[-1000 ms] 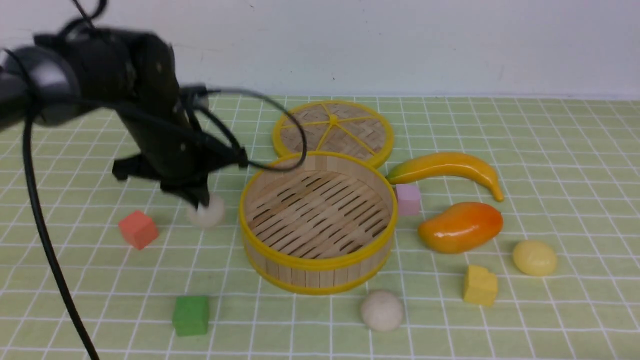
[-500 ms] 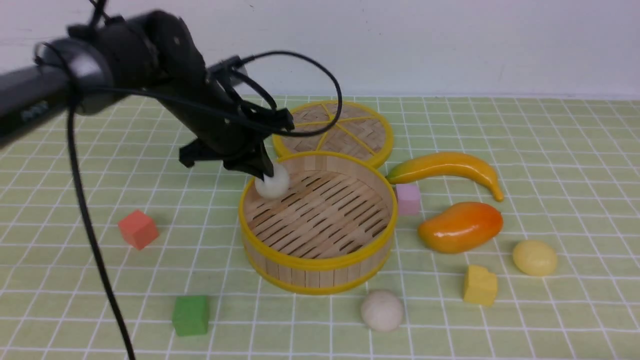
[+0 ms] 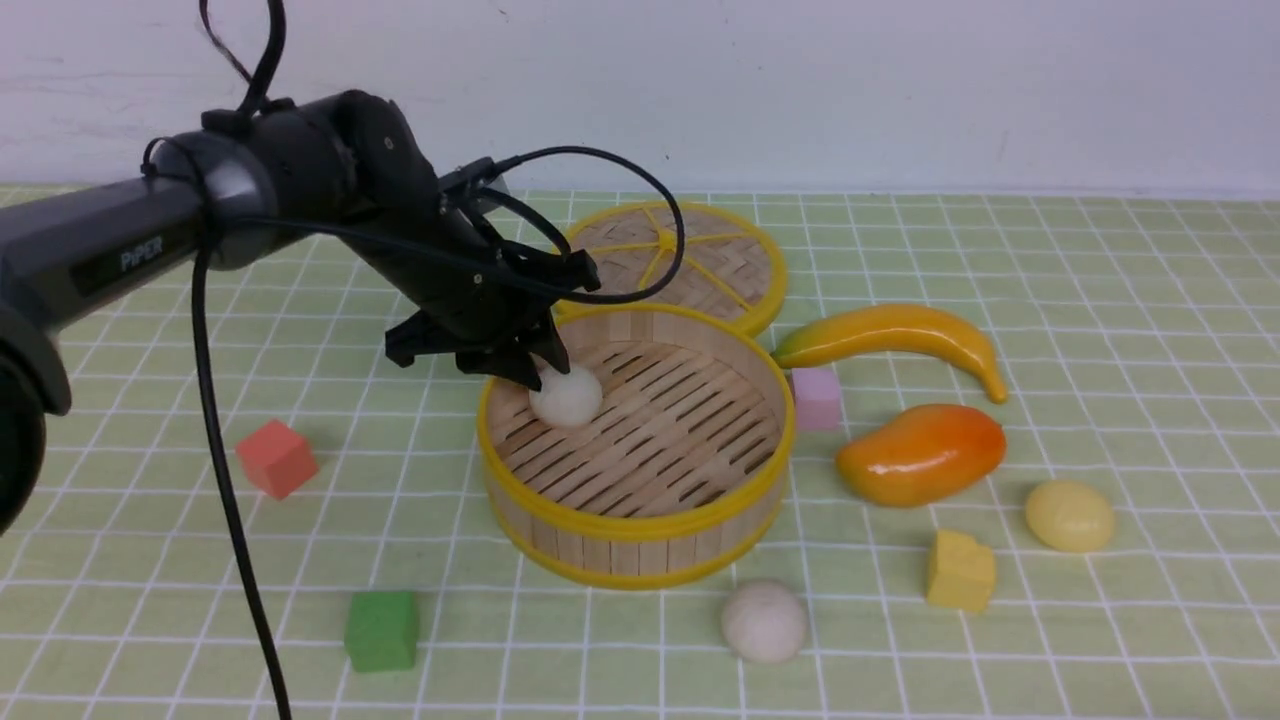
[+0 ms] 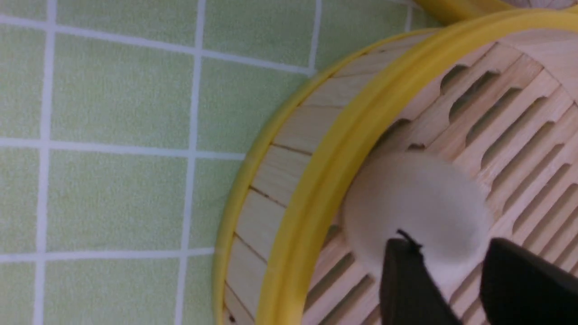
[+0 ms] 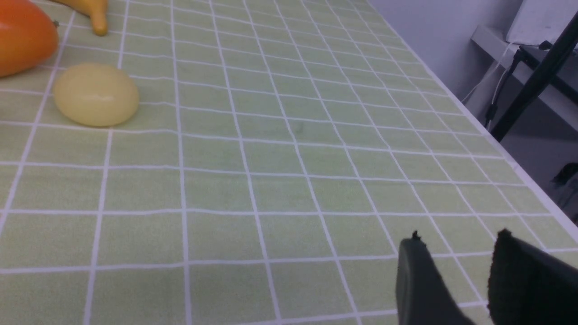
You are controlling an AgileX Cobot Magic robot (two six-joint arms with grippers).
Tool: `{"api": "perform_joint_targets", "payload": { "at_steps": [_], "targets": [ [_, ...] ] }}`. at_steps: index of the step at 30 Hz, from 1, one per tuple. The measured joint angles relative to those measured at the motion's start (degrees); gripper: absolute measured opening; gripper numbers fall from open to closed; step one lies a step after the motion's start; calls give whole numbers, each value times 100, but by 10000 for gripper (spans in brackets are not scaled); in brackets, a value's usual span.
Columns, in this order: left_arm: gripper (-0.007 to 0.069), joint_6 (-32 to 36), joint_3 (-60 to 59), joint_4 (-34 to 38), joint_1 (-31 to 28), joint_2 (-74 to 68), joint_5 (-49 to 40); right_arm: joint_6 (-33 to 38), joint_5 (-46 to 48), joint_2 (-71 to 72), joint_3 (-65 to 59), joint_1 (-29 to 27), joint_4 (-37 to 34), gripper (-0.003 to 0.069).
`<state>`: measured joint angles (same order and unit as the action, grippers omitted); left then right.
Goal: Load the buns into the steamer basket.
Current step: Use the left arm to put the steamed stuffed bun into the steamer, then use the right arm to grab a steamed stuffed bun
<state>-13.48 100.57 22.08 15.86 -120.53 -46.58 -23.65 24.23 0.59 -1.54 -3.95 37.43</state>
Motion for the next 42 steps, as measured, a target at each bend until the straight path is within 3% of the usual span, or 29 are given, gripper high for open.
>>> {"api": "perform_joint_targets", "payload": {
  "at_steps": [4, 10, 14, 19, 27, 29, 36, 42],
  "targets": [
    [359, 17, -6, -184, 0, 397, -257, 0, 0, 0, 0, 0, 0, 241],
    [365, 177, -6, -866, 0, 1613, -830, 0, 0, 0, 0, 0, 0, 241],
    [314, 352, -6, -1146, 0, 2786, -1473, 0, 0, 0, 0, 0, 0, 241],
    [178, 447, -529, -1225, 0, 4527, -1752, 0, 0, 0, 0, 0, 0, 241],
    [34, 422, -2559, -1313, 0, 7046, -1454, 0, 0, 0, 0, 0, 0, 241],
    [-1, 315, -3548, -1313, 0, 8023, -1268, 0, 0, 0, 0, 0, 0, 241],
    [-13, -187, -5879, -1294, 0, 10242, -826, 0, 0, 0, 0, 0, 0, 241],
    [-13, -402, -6548, -1305, 0, 11503, -339, 0, 0, 0, 0, 0, 0, 241]
  ]
}}
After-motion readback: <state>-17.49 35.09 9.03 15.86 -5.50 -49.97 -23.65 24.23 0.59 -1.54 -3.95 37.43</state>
